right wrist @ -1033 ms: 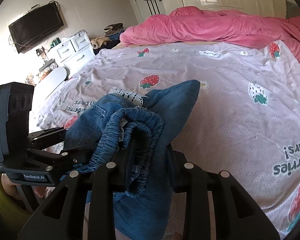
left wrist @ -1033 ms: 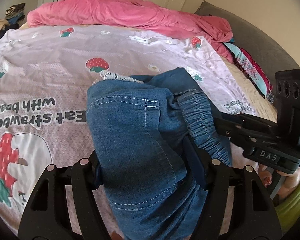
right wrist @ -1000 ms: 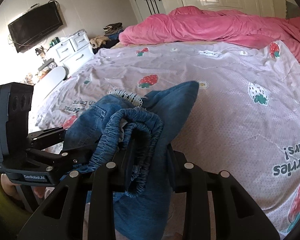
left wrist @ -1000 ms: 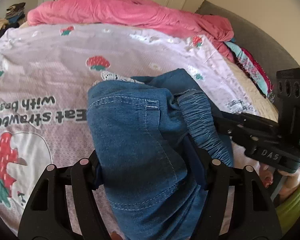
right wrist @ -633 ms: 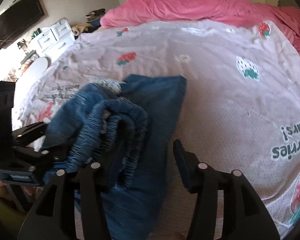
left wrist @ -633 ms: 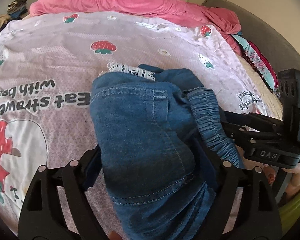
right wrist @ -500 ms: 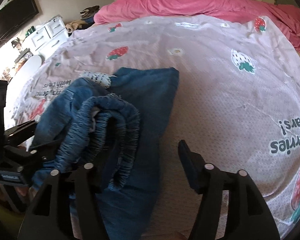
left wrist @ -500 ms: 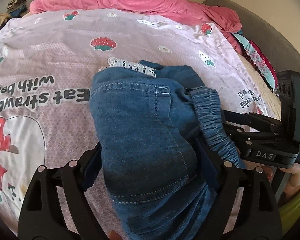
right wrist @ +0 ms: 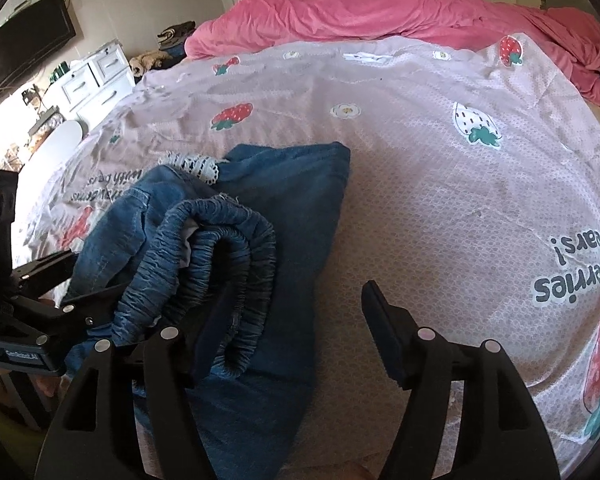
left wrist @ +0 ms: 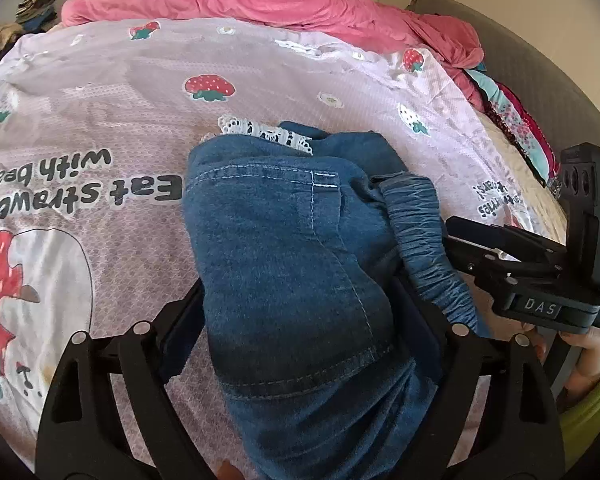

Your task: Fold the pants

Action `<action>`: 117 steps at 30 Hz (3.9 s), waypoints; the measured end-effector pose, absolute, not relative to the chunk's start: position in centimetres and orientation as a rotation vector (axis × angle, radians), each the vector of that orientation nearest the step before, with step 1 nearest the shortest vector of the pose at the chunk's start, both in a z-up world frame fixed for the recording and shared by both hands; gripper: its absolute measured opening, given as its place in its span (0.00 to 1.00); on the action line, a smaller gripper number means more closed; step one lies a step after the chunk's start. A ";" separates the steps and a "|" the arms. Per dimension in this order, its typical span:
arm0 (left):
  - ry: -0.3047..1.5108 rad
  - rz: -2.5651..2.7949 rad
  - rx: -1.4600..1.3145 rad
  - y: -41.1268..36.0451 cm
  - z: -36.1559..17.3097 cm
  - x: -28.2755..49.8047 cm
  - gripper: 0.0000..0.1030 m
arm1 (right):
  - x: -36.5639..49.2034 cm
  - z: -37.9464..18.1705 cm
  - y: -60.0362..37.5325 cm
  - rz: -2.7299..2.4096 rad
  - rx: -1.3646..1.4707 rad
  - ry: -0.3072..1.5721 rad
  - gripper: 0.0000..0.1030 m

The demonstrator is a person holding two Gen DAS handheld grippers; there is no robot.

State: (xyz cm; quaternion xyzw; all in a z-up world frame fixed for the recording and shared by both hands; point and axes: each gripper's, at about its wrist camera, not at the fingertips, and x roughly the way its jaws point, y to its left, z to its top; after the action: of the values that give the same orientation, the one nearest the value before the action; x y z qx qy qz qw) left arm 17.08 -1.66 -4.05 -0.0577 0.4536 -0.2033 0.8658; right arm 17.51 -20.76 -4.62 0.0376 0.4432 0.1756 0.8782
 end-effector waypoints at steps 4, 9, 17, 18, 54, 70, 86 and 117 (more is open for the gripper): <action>0.944 -0.430 -0.129 -1.6 -3.6 16.7 0.81 | 17.1 -4.0 -21.1 0.369 0.094 0.901 0.71; 0.919 -0.425 -0.128 -1.4 -2.6 16.2 0.88 | 16.6 -3.2 -21.4 0.375 0.113 0.873 0.75; 0.884 -0.406 -0.121 -0.9 -1.2 15.8 0.91 | 16.1 -2.0 -21.9 0.372 0.136 0.826 0.83; 0.881 -0.398 -0.119 -0.8 -1.1 15.7 0.91 | 16.0 -1.8 -22.0 0.367 0.136 0.816 0.92; 0.745 -0.298 -0.061 0.2 2.5 10.5 0.91 | 9.2 3.4 -21.6 0.293 0.082 0.614 0.96; 0.724 -0.283 -0.102 0.5 2.2 6.4 0.91 | 4.8 4.3 -21.7 0.291 0.098 0.585 0.96; 0.769 -0.262 -0.099 0.8 -0.1 3.1 0.91 | 1.6 2.1 -21.0 0.285 0.093 0.637 0.96; 0.842 -0.217 -0.098 1.5 -4.4 1.3 0.91 | -0.3 -3.5 -21.1 0.231 0.049 0.760 0.96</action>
State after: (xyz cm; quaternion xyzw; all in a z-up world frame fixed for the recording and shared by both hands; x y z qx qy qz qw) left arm 1.35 1.50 -4.39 -0.0476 0.4077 -0.1052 0.9058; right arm -0.32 -21.13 -3.53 0.0240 0.3699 0.1127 0.9219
